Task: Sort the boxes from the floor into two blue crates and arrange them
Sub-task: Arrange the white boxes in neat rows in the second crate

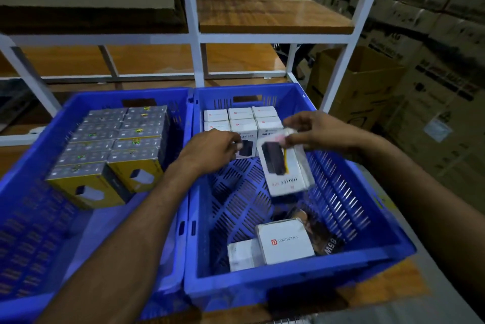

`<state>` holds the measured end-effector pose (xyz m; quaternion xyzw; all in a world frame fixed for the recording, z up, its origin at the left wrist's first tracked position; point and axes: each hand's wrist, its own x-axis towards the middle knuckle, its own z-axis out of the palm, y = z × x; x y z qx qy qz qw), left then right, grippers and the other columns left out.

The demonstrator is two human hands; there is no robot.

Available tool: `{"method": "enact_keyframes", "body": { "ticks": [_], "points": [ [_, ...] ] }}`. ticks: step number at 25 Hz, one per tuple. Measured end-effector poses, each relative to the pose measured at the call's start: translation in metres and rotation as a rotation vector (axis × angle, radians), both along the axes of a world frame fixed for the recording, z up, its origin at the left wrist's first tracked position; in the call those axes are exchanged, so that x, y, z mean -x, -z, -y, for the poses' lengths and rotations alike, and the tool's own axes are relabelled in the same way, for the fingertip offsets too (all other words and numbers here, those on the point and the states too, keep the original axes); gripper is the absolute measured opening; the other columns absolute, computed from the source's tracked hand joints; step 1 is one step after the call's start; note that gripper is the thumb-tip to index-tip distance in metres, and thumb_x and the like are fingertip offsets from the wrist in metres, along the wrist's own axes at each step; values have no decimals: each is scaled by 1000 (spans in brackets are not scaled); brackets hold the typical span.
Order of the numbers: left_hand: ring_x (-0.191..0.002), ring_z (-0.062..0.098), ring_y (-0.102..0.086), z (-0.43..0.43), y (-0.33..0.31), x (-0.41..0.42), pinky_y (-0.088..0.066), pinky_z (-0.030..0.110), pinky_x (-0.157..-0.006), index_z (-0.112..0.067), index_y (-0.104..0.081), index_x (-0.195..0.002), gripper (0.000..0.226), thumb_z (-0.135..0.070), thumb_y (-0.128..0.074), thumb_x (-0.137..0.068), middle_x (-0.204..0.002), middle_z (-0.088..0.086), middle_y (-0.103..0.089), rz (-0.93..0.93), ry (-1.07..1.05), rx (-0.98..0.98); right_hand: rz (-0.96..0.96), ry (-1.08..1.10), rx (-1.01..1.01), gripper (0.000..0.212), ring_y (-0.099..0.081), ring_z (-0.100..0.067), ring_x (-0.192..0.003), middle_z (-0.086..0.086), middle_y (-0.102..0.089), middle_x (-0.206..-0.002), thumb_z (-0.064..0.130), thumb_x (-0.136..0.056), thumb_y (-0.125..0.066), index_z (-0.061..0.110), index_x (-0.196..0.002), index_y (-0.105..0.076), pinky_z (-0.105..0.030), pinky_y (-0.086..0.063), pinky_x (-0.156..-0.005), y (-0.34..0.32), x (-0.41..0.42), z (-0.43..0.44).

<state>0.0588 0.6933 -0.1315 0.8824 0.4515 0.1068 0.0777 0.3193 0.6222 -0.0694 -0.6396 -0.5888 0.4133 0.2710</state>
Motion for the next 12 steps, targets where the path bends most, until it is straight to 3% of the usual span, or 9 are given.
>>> {"method": "enact_keyframes", "body": {
  "ticks": [2, 5, 8, 10, 12],
  "points": [
    [-80, 12, -70, 4, -4, -2, -56, 35, -70, -31, -68, -97, 48, -63, -33, -104, -84, -10, -74, 102, -18, 81, -425, 132, 59, 43, -70, -25, -118, -13, -74, -122, 18, -89, -78, 10, -129, -64, -38, -55, -104, -1, -2, -10],
    [-83, 12, -74, 11, -7, -4, -58, 40, -84, -31, -73, -102, 70, -77, -21, -97, -84, -8, -77, 349, -17, 308, -729, 249, 138, 36, -69, -29, -119, -18, -73, -124, 20, -94, -71, 7, -127, -65, -39, -57, -99, 9, 5, -18],
    [-81, 14, -76, 17, -14, -6, -58, 46, -88, -32, -73, -105, 62, -77, -32, -95, -89, -8, -79, 624, -30, 503, -763, 248, 100, 33, -67, -30, -121, -16, -70, -129, 30, -95, -70, 11, -123, -68, -39, -59, -99, 17, 15, -22],
    [-78, 12, -74, 17, -16, -8, -56, 39, -75, -38, -66, -121, 44, -69, -47, -96, -92, -9, -78, 694, -16, 548, -762, 251, 44, 36, -68, -27, -115, -11, -73, -124, 35, -96, -70, 13, -124, -69, -35, -58, -92, 16, 18, -25],
    [-82, 16, -75, 13, -15, -9, -54, 45, -69, -40, -58, -130, 42, -58, -65, -93, -106, -6, -74, 775, -3, 556, -748, 257, -22, 32, -67, -26, -116, -6, -74, -117, 33, -96, -69, 15, -123, -67, -35, -57, -94, 18, 18, -29]
  ]
}}
